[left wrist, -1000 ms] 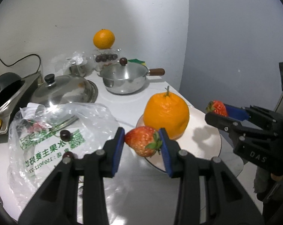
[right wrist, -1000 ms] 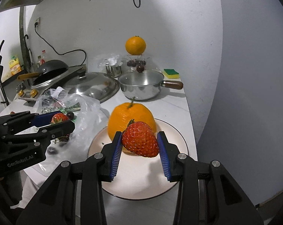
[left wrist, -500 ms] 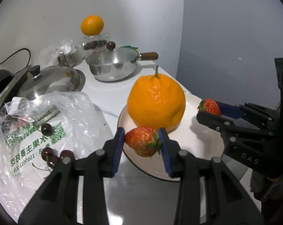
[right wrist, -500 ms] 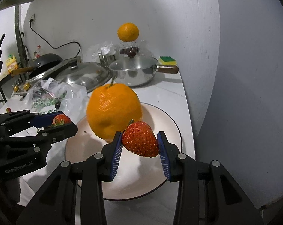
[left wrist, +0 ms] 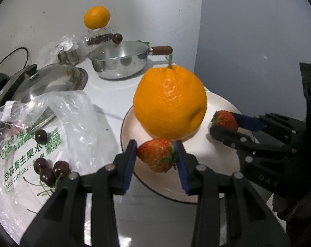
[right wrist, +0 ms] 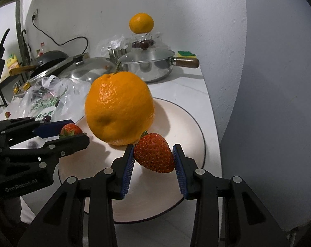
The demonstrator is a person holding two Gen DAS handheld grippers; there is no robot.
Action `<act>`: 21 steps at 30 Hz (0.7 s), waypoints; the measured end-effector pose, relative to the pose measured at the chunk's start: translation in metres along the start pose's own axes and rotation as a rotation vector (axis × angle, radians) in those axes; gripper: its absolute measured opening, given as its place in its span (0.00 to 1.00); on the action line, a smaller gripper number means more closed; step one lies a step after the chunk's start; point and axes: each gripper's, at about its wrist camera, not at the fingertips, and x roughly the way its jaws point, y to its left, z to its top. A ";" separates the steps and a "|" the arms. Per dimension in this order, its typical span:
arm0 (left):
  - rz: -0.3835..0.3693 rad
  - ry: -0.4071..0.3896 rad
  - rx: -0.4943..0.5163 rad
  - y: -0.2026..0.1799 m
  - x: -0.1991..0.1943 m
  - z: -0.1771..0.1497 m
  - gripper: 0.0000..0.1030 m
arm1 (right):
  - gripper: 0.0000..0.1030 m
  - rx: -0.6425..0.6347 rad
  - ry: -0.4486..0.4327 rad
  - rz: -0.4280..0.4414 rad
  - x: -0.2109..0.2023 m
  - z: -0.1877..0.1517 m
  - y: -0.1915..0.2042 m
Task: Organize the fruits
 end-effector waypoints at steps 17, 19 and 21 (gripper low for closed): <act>-0.031 0.021 -0.004 0.004 0.008 -0.001 0.39 | 0.39 -0.021 0.033 -0.021 0.009 -0.001 0.006; -0.037 0.017 -0.006 0.003 0.007 -0.001 0.40 | 0.39 -0.023 0.035 -0.024 0.010 0.000 0.006; -0.040 0.011 -0.008 0.003 0.005 0.000 0.40 | 0.39 -0.022 0.038 -0.027 0.009 0.000 0.006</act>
